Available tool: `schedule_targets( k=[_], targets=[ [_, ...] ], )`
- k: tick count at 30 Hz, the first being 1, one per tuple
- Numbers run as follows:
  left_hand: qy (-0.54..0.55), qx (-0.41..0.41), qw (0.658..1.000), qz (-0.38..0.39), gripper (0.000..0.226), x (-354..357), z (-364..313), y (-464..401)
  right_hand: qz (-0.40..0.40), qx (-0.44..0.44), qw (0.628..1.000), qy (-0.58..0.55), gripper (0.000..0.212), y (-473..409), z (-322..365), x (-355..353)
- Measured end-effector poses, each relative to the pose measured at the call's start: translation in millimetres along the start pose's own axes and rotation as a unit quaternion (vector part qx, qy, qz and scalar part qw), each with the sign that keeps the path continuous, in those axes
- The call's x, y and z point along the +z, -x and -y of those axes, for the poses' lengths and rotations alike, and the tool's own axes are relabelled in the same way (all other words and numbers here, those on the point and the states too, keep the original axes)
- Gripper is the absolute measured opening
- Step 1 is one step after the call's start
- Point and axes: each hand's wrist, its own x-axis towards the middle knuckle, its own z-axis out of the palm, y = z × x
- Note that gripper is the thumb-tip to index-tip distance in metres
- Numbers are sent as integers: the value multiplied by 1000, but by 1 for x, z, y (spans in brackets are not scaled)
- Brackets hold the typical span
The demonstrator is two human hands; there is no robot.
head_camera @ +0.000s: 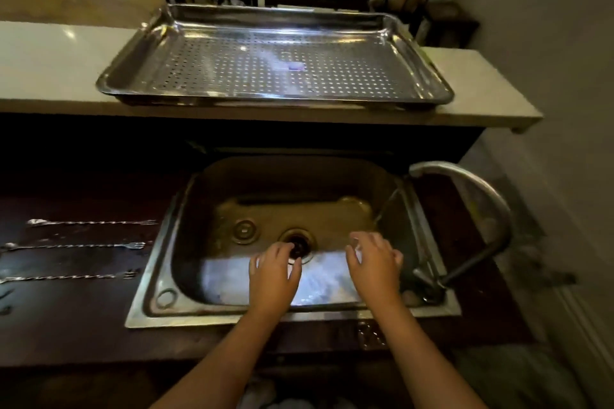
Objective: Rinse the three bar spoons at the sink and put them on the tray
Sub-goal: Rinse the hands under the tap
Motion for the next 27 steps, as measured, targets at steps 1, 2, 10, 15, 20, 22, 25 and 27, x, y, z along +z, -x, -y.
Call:
schedule_targets(
  k=[1, 2, 10, 15, 20, 22, 25, 27],
  targets=[
    [-23, 10, 1000, 12, 39, 9, -7, 4, -3, 5, 1000, 8, 29, 0, -10, -8],
    [-47, 19, 998, 24, 42, 17, -14, 7, -5, 8, 1000, 20, 31, -1, -19, -15],
    [-159, 22, 985, 62, 56, 43, -13, 26, 32, 12, 993, 112, 53, -4, -58, -39],
    [-164, 16, 984, 64, 73, 49, -10, 24, 108, 41, 969, 220, 60, -11, -72, -34],
    [-140, 13, 988, 65, 65, 48, -9, 24, 137, 59, 953, 262, 60, -11, -76, -27],
    [-141, 19, 988, 66, 69, 48, -10, 24, 126, 54, 957, 256, 60, -10, -77, -25],
    [-140, 22, 988, 68, 66, 49, -9, 24, 103, 50, 966, 233, 58, -7, -75, -24],
    [-140, 23, 987, 74, 69, 50, -9, 23, 89, 57, 972, 211, 58, -1, -71, -22]
  ],
)
